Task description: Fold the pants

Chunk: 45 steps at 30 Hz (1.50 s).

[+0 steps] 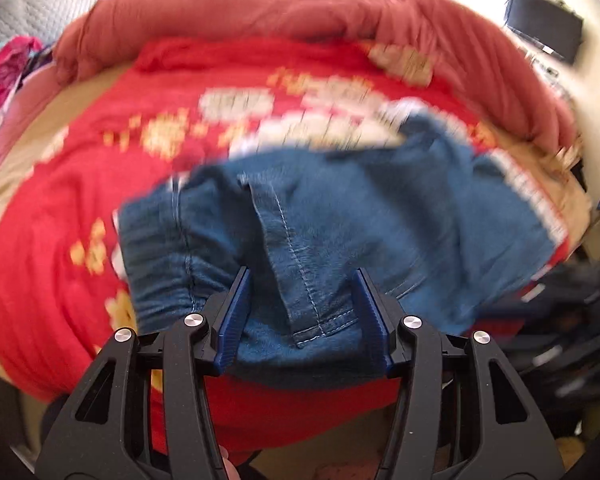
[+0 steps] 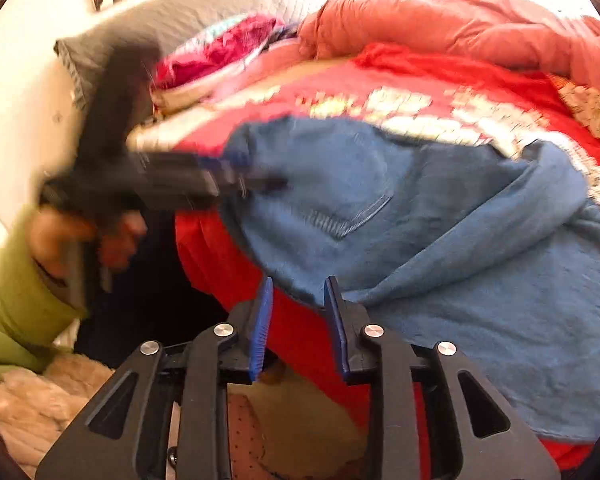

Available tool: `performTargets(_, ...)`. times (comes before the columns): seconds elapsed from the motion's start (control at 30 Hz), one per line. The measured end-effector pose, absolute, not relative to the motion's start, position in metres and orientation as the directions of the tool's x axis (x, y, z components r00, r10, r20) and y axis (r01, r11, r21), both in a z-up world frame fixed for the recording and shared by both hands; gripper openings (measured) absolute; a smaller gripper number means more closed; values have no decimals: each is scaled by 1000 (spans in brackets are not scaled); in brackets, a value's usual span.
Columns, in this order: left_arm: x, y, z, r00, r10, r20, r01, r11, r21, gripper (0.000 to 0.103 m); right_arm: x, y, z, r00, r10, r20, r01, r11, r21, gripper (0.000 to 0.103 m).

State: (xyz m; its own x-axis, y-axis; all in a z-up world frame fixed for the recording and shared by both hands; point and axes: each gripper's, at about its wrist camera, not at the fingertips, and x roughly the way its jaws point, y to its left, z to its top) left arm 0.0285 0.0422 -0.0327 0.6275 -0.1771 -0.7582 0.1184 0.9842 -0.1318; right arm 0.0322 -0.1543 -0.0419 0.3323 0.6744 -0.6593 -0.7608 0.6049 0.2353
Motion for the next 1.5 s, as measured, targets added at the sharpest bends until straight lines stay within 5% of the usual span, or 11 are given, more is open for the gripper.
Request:
performTargets(0.23, 17, 38, -39, 650, -157, -744, 144, 986, -82, 45, 69, -150, -20, 442, 635, -634, -701, 685, 197, 41)
performTargets(0.47, 18, 41, -40, 657, -172, -734, 149, 984, -97, 45, 105, -134, -67, 385, 497, -778, -604, 773, 195, 43)
performTargets(0.73, 10, 42, -6, 687, -218, -693, 147, 976, -162, 57, 99, -177, -38, 432, 641, -634, -560, 742, 369, 49)
performTargets(1.07, 51, -20, 6, 577, -453, -680, 315, 891, -326, 61, 115, -252, -6, 622, 477, -622, -386, 877, 286, 58)
performTargets(1.4, 101, -71, -45, 425, -540, -726, 358, 838, -412, 27, 166, -240, 8, 625, 389, -676, -401, 904, 150, 58)
performTargets(1.5, 99, -72, -50, 440, -572, -693, 397, 815, -421, 25, 189, -216, 6, 611, 367, -702, -423, 900, 102, 58)
